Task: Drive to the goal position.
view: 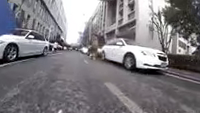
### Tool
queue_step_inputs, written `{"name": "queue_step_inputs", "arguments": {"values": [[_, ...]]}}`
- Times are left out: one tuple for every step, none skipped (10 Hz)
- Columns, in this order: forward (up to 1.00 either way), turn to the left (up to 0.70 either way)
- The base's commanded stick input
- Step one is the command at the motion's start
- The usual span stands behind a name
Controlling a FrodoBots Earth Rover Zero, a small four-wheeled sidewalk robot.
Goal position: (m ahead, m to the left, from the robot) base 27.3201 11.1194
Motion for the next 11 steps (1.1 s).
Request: {"name": "queue_step_inputs", "arguments": {"values": [[0.7, -0.14], [0.7, -0.09], [0.7, -0.02], [0.7, 0.0], [0.7, 0.0], [0.7, 0.0], [0.7, 0.0], [0.7, 0.0], [0.7, 0.0], [0.7, 0.0], [0.7, 0.0]]}}
